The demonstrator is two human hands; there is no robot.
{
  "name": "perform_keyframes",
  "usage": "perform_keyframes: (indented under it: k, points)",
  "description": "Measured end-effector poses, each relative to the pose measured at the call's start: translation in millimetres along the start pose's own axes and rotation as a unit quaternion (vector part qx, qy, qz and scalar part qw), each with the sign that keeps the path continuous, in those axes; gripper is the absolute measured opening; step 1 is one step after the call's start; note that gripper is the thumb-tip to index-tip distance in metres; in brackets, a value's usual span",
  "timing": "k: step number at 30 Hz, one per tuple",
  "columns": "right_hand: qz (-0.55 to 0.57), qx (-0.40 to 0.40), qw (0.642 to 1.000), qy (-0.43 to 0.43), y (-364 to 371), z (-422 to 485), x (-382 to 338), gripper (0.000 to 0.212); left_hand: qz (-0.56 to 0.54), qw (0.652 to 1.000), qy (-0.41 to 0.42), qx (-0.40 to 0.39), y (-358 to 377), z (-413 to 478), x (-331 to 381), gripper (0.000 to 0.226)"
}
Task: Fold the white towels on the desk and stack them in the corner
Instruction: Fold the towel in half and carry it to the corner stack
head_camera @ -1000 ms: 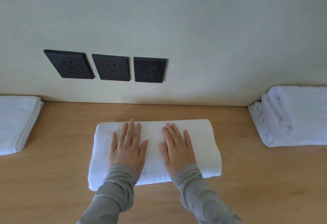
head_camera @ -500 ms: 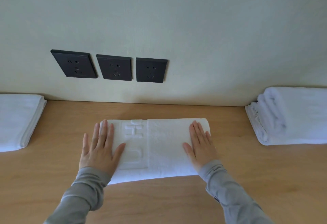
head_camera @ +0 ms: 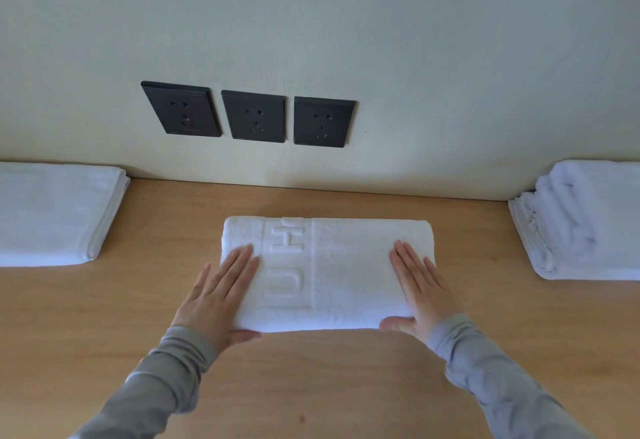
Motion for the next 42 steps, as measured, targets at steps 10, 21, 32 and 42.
perform_keyframes:
  k: [10, 21, 32, 42]
  points:
    - [0.175, 0.119, 0.977, 0.036, -6, -29, -15, 0.107, -0.098, 0.993, -0.057, 0.022, -9, -10, 6, 0.106]
    - [0.734, 0.284, 0.411, 0.46, 64, -82, -29, 0.073, -0.634, 0.476, -0.606, -0.065, 13, -65, 77, 0.086]
    - [0.846, 0.225, 0.199, 0.441, 56, -31, -48, 0.081, -0.81, 0.259, -0.526, -0.03, 23, -17, 98, 0.086]
    - [0.83, 0.161, 0.215, 0.489, 46, -19, -47, 0.079, -0.831, 0.208, -0.515, -0.009, 14, 12, 97, 0.079]
Point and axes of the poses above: each hand's wrist, its own z-axis towards the middle knuckle, its own y-axis out of the palm, x = y × z, the point moved 5 cm from there along z, towards the middle knuckle, and after that the axes turned 15 degrees about z, right-handed, at the moved point
